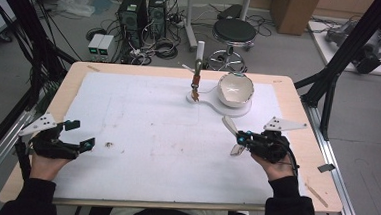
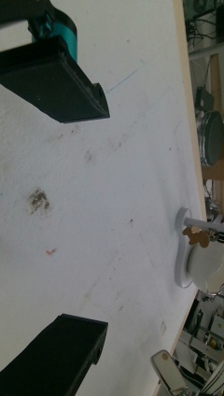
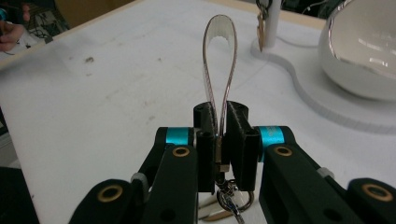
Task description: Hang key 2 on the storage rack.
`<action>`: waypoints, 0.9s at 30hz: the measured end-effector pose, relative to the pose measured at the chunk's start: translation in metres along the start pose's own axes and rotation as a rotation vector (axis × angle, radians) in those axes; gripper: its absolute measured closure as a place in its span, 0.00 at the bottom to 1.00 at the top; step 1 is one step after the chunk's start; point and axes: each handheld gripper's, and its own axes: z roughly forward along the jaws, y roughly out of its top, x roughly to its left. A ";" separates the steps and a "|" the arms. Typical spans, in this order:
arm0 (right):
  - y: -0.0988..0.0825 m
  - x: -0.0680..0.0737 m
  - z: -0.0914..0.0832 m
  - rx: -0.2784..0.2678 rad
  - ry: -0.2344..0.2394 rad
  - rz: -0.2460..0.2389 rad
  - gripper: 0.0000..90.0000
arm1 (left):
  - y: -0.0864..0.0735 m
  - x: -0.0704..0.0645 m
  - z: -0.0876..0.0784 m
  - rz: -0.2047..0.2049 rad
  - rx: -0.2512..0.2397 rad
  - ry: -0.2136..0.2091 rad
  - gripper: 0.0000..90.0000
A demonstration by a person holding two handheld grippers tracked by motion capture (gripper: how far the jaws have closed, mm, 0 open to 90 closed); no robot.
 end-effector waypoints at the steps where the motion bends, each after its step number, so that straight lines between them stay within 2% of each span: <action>1: 0.004 0.001 0.001 -0.005 0.005 -0.005 0.92 | 0.003 0.000 -0.001 0.003 -0.007 -0.001 0.02; 8: 0.034 0.016 0.010 -0.040 0.038 -0.063 0.92 | 0.012 0.001 -0.002 0.011 -0.021 -0.007 0.02; 10: 0.040 0.020 0.014 -0.050 0.048 -0.069 0.92 | 0.016 0.001 -0.002 -0.004 -0.034 -0.021 0.02; 12: 0.044 0.022 0.017 -0.054 0.055 -0.081 0.92 | 0.019 0.001 -0.003 -0.023 -0.067 -0.037 0.02; 17: 0.055 0.031 0.027 -0.054 0.085 -0.092 0.92 | 0.026 0.001 -0.006 -0.044 -0.113 -0.049 0.02; 27: 0.076 0.047 0.055 -0.064 0.139 -0.107 0.92 | 0.029 0.001 0.001 -0.034 -0.090 -0.046 0.02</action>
